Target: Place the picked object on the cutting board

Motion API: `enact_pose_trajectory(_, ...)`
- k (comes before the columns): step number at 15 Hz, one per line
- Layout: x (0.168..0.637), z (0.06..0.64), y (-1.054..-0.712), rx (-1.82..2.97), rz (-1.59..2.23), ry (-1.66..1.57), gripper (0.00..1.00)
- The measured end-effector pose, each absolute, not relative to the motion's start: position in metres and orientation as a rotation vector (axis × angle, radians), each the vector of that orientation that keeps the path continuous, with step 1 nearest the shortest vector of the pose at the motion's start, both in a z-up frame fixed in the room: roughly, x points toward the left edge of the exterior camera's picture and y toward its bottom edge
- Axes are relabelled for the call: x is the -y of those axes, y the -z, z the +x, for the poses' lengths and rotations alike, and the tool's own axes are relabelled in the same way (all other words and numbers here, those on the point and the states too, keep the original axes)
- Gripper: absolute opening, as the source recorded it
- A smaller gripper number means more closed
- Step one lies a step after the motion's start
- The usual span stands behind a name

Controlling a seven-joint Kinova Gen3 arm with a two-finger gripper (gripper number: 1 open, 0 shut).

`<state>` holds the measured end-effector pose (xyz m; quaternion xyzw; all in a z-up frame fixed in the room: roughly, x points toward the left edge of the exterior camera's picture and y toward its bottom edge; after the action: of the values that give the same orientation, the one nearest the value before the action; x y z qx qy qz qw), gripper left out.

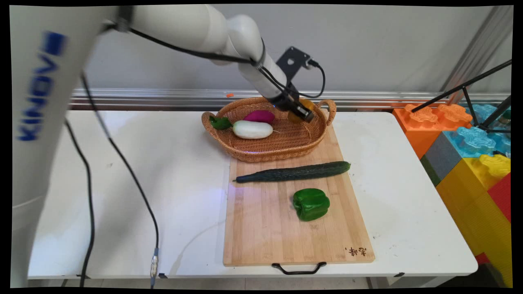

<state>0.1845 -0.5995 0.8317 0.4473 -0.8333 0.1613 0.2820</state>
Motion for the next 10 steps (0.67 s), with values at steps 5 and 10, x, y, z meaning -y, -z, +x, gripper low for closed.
enact_pose_trajectory(5,0.549,0.193,-0.877,2.297,1.088,-0.390,0.00)
enact_pose_trajectory(10,0.491,0.206,-0.900,2.430,0.947,-0.251,0.00)
